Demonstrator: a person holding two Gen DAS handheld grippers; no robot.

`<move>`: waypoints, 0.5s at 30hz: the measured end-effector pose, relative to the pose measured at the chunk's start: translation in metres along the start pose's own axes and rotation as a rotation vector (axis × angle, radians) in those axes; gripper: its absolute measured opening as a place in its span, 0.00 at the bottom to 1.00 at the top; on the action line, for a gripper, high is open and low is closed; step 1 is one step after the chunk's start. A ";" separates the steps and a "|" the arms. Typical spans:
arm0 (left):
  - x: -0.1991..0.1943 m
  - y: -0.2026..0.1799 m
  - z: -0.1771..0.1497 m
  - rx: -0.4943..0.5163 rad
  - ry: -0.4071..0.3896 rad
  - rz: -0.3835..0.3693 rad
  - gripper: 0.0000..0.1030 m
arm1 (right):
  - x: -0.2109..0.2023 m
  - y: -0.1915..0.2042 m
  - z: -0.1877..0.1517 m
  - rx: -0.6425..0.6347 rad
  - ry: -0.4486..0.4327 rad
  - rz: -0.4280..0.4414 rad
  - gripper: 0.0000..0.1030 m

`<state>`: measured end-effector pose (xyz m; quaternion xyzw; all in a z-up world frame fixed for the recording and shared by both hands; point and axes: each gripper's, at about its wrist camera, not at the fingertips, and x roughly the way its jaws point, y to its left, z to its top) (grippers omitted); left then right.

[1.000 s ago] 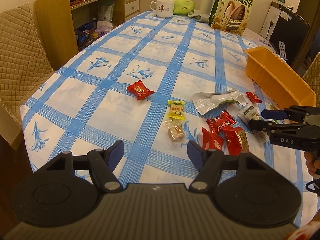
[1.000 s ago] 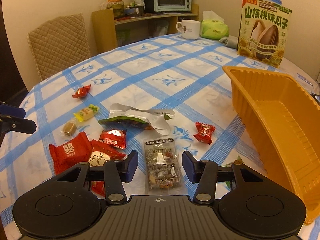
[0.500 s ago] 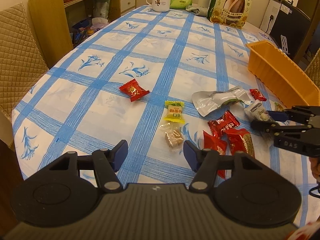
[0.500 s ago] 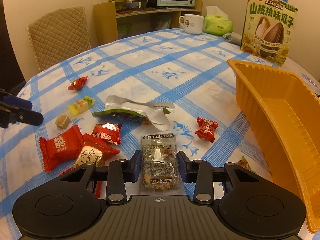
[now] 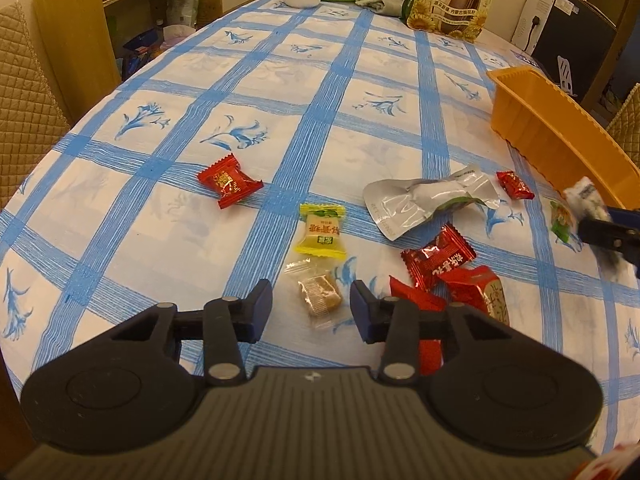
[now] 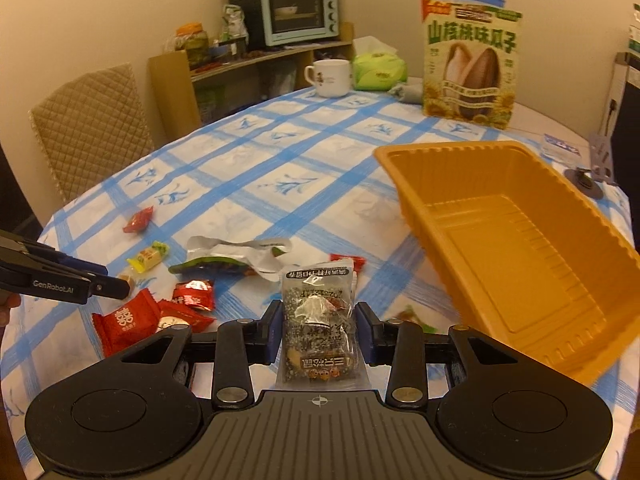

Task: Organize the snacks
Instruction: 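Carry the seed bag with the right gripper over the orange tray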

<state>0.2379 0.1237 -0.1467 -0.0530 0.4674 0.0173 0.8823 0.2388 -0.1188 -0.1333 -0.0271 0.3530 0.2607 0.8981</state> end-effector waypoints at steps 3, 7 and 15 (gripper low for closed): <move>0.004 -0.001 0.000 0.004 0.004 -0.001 0.29 | -0.010 -0.009 -0.002 0.022 -0.010 -0.018 0.37; 0.005 -0.002 0.000 0.014 -0.006 0.011 0.19 | -0.021 -0.017 -0.003 0.039 -0.020 -0.030 0.37; -0.011 -0.001 -0.001 0.011 -0.027 0.018 0.17 | -0.037 -0.030 -0.002 0.062 -0.036 -0.027 0.37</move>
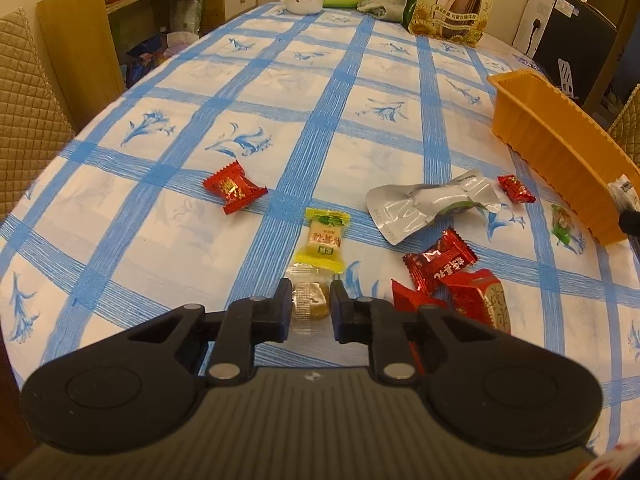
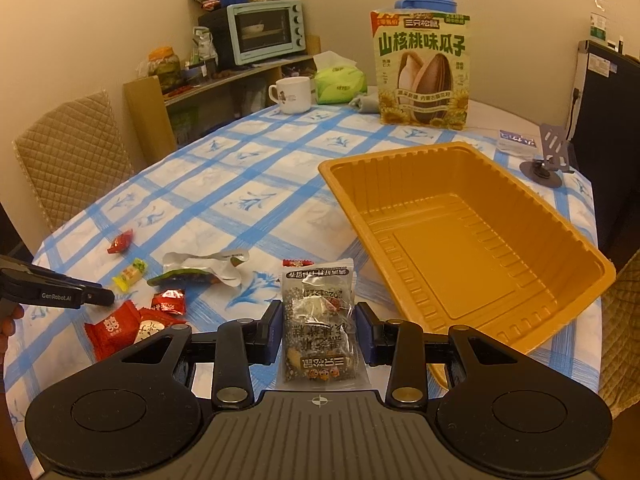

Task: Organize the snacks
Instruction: 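Carry the seed bag with the right gripper over the orange tray, then lower the seed bag into the tray and open the right gripper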

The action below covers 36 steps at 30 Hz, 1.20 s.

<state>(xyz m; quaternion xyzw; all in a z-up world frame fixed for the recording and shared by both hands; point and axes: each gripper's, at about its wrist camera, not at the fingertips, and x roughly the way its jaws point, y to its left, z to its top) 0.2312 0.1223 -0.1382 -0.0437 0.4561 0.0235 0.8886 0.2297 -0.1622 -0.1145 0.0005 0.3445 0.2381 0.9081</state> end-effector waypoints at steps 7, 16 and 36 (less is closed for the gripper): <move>-0.037 -0.017 0.015 0.037 -0.071 -0.032 0.17 | -0.015 -0.016 0.006 0.028 -0.022 -0.009 0.37; -0.040 -0.099 0.062 0.172 -0.139 -0.168 0.17 | -0.024 -0.060 0.021 0.100 -0.040 -0.081 0.37; 0.038 -0.260 0.129 0.279 -0.104 -0.324 0.17 | 0.014 -0.153 0.035 0.279 -0.033 -0.161 0.37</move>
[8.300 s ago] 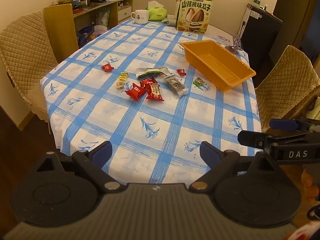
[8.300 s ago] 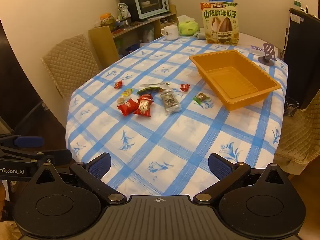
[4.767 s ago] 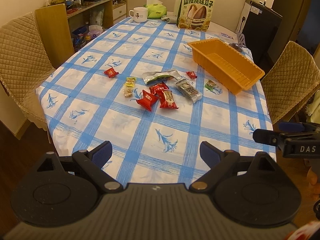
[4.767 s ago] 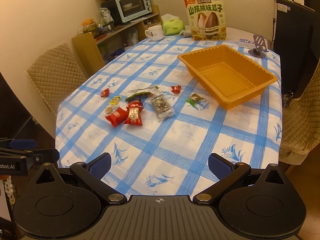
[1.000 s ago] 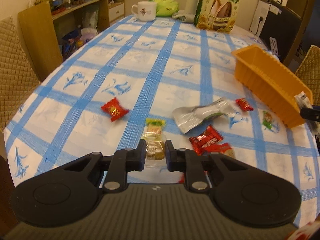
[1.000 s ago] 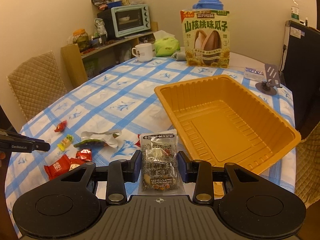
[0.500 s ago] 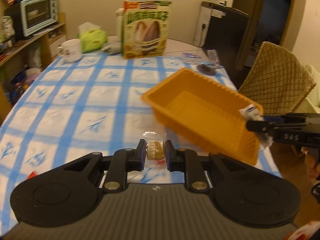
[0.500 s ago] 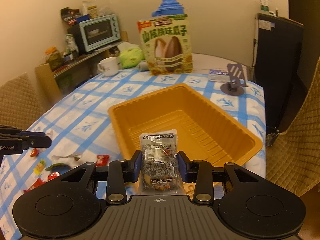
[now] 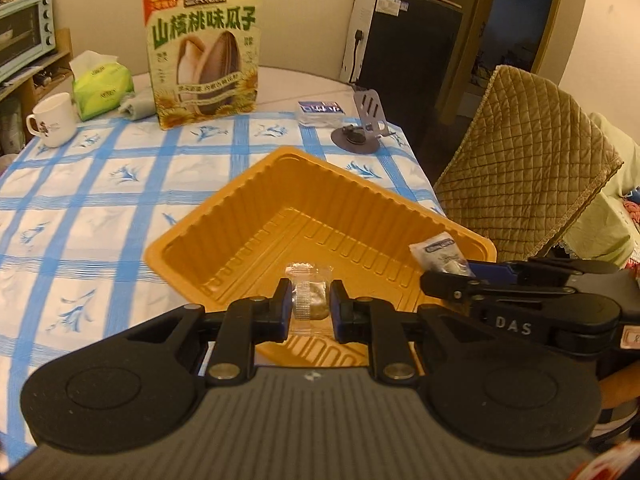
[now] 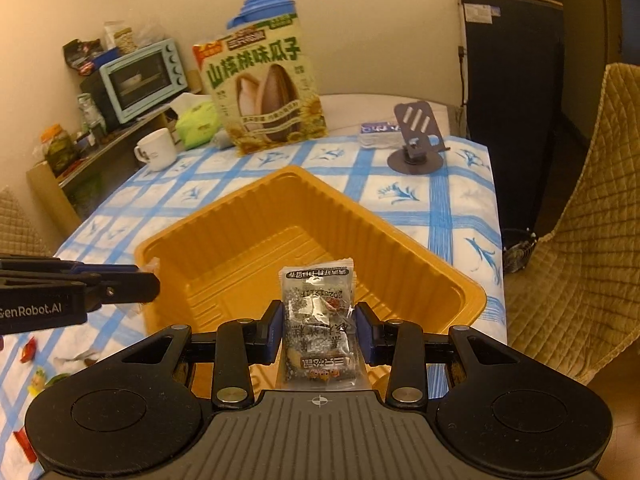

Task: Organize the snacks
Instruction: 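Lower the seed bag into the tray and open the right gripper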

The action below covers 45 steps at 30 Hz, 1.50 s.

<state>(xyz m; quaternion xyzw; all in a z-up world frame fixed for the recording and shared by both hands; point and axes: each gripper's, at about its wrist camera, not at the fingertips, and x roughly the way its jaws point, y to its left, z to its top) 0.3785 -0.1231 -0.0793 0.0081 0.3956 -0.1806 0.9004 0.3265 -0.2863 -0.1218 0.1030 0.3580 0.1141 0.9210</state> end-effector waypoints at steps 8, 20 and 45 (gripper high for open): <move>0.019 -0.010 0.004 0.001 0.029 0.005 0.17 | 0.019 -0.013 0.005 -0.011 0.010 0.012 0.37; 0.034 -0.017 0.006 -0.001 0.055 0.015 0.17 | 0.018 -0.027 0.008 0.014 0.022 0.047 0.52; -0.029 -0.005 -0.006 -0.028 0.009 0.038 0.42 | -0.045 -0.018 -0.008 0.046 -0.027 0.071 0.67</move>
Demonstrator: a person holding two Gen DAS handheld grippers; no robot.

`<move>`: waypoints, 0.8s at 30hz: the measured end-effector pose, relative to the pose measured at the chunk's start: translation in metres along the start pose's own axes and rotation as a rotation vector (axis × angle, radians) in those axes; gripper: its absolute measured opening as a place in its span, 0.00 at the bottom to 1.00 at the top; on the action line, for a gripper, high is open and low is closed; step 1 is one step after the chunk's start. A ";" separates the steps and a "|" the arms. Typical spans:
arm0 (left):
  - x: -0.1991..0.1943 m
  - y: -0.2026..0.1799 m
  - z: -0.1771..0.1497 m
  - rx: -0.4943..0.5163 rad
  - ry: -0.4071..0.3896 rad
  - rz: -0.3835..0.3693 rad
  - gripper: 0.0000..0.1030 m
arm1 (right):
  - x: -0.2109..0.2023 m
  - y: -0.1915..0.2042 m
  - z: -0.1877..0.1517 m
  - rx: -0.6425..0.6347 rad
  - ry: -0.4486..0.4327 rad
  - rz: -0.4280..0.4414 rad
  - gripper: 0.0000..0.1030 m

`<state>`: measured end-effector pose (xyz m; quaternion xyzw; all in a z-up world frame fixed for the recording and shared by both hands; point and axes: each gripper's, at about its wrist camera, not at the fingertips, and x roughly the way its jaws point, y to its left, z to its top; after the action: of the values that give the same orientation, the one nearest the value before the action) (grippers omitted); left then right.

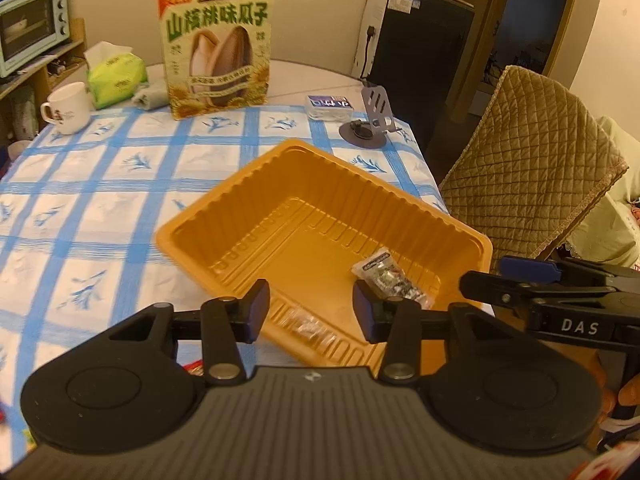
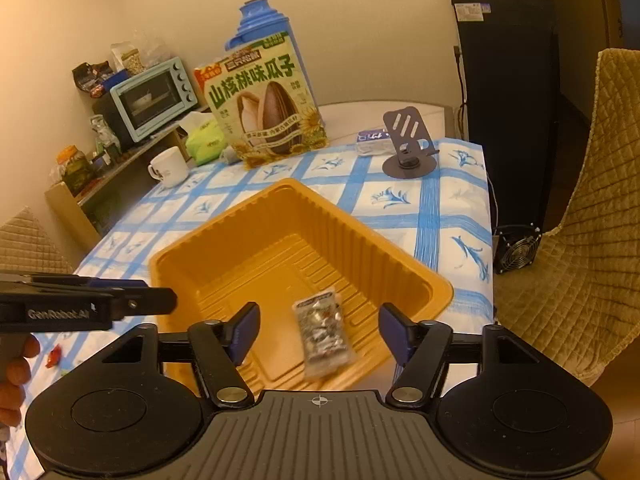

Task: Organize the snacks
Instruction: 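Lower the seed bag into the tray and open the right gripper, then withdraw the right gripper and move the left gripper toward the red candy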

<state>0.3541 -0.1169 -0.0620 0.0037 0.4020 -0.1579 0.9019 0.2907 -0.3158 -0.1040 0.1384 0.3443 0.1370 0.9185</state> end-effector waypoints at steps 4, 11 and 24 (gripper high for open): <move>-0.030 0.009 -0.010 0.005 -0.019 -0.001 0.48 | -0.020 0.014 -0.008 0.011 -0.015 -0.010 0.73; -0.080 0.031 -0.034 0.005 -0.037 -0.020 0.55 | -0.055 0.050 -0.025 0.028 -0.044 -0.045 0.80; -0.161 0.088 -0.094 0.035 -0.034 -0.045 0.58 | -0.099 0.131 -0.075 0.059 -0.048 -0.099 0.82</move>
<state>0.2101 0.0250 -0.0191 0.0076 0.3836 -0.1854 0.9047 0.1482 -0.2171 -0.0538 0.1515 0.3324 0.0776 0.9277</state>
